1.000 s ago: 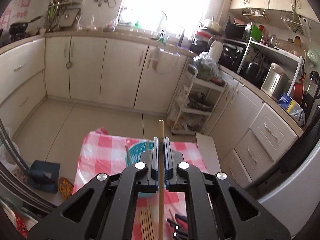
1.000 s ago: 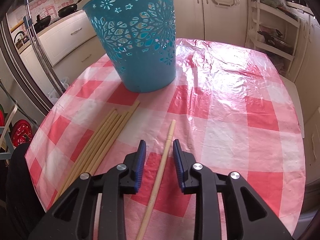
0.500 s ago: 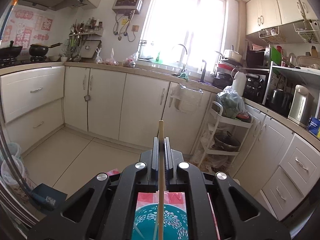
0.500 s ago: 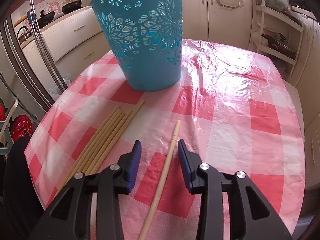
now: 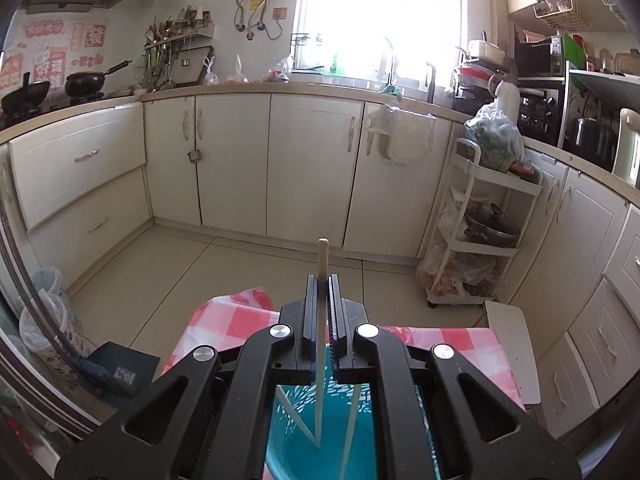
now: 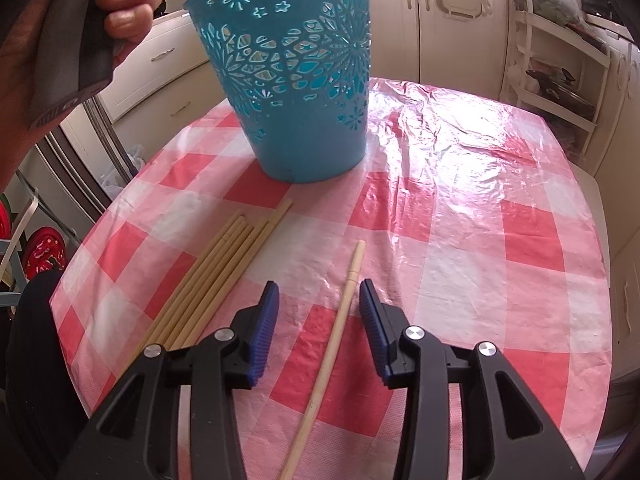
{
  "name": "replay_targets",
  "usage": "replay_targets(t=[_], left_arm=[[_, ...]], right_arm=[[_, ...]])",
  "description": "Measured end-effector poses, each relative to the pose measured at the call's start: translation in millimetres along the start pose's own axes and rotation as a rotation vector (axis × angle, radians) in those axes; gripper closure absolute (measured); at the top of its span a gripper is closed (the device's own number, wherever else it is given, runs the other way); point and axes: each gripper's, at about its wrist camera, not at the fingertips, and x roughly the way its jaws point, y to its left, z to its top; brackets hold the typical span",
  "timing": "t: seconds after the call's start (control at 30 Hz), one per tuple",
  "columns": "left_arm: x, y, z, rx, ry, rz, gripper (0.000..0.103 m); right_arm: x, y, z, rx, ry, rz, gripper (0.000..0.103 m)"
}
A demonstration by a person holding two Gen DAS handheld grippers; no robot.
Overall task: Organize utensils
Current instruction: 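Carry the chopstick over the basket with the left tool and open it, then close the right tool on a loose chopstick beside the bundle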
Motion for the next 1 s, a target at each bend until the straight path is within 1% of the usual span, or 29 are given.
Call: replay_targets(t=[0.1,0.17,0.23,0.27,0.33,0.37,0.43,0.47,0.53,0.7,0.83,0.93,1.0], left_arm=[[-6.9,-0.5,-8.6,0.033,0.013,0.007,0.097],[-13.3,-0.5,-12.9,0.051,0.015,0.009,0.094],[-21.4,0.2,-16.5,0.064,0.017,0.012,0.085],[-24.8,0.8,-17.6,0.068,0.018,0.013,0.083],[-32.9,1.4,-20.5,0.077,0.017,0.019,0.071],[-37.1,1.2,-21.4,0.084,0.017,0.021,0.068],[-47.5,0.4,-25.9,0.106,0.016,0.029,0.058],[-52.4,-0.4,-28.0,0.117,0.015,0.034,0.056],[-62.4,-1.2,-31.6,0.137,0.015,0.042,0.047],[-91.2,3.2,-41.2,0.162,0.034,0.051,0.036],[-112.9,12.1,-47.6,0.168,0.048,0.056,0.027],[-127.9,21.6,-53.7,0.169,0.066,0.067,0.023],[-133.1,27.7,-55.1,0.166,0.081,0.07,0.022]], right_arm=[[0.0,0.4,-0.1,-0.005,0.001,-0.002,0.061],[0.2,0.9,-0.3,-0.006,0.001,-0.003,0.061],[0.2,0.9,-0.4,-0.006,0.001,-0.003,0.061],[0.2,0.8,-0.4,-0.006,0.001,-0.003,0.061],[0.2,1.0,-0.5,-0.008,0.001,-0.005,0.061],[0.2,1.2,-0.7,-0.01,0.001,-0.006,0.061],[0.6,1.9,-0.6,-0.013,0.001,-0.008,0.061],[0.5,2.1,-0.7,-0.014,0.002,-0.009,0.061],[0.8,2.7,-0.4,-0.013,0.001,-0.009,0.061],[-0.1,2.4,-0.9,-0.012,0.0,-0.012,0.061],[-1.9,3.6,-2.7,-0.015,0.003,-0.03,0.061],[-4.4,6.2,-6.0,-0.029,0.007,-0.054,0.061],[-5.5,9.7,-8.8,-0.043,0.01,-0.082,0.061]])
